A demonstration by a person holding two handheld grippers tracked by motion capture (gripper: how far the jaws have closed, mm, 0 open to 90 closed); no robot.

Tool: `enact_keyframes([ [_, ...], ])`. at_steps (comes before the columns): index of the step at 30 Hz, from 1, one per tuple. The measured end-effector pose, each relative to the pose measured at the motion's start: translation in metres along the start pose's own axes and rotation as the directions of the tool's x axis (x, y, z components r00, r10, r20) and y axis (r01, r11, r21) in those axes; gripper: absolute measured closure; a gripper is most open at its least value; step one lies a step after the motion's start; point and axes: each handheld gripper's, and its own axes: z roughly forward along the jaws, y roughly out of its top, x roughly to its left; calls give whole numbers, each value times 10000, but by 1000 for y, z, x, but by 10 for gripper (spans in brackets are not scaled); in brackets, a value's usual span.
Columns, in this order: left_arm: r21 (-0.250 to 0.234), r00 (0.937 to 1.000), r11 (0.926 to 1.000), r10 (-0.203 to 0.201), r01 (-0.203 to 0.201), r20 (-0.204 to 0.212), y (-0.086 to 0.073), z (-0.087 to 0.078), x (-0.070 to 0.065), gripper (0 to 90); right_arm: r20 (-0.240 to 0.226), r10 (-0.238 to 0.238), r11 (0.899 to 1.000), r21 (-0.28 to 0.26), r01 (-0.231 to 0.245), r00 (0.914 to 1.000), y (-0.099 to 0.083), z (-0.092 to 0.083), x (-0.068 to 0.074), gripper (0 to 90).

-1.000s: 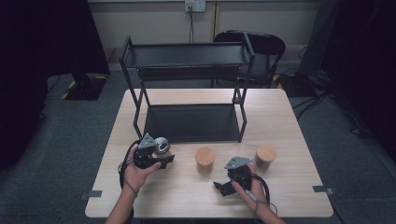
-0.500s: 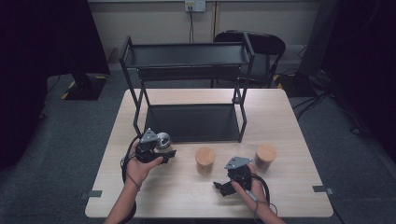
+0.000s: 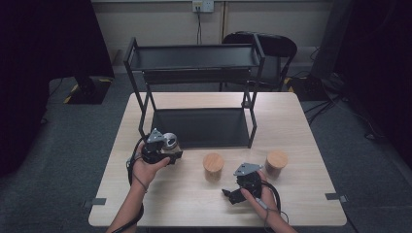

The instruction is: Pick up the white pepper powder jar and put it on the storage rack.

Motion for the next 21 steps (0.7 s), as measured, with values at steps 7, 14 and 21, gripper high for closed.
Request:
enact_keyframes([
  [7,-64,9999,10000,18,-18,-101,7,0,2,303,0,0,10000,-1,0,10000,0,0,0,0],
  [14,-70,9999,10000,-68,67,-150,16,3,5,304,-1,1,10000,-1,-1,10000,0,0,0,0],
  [21,80,9996,9999,-119,121,-265,22,7,9,304,-1,0,10000,0,0,10000,0,0,0,0],
])
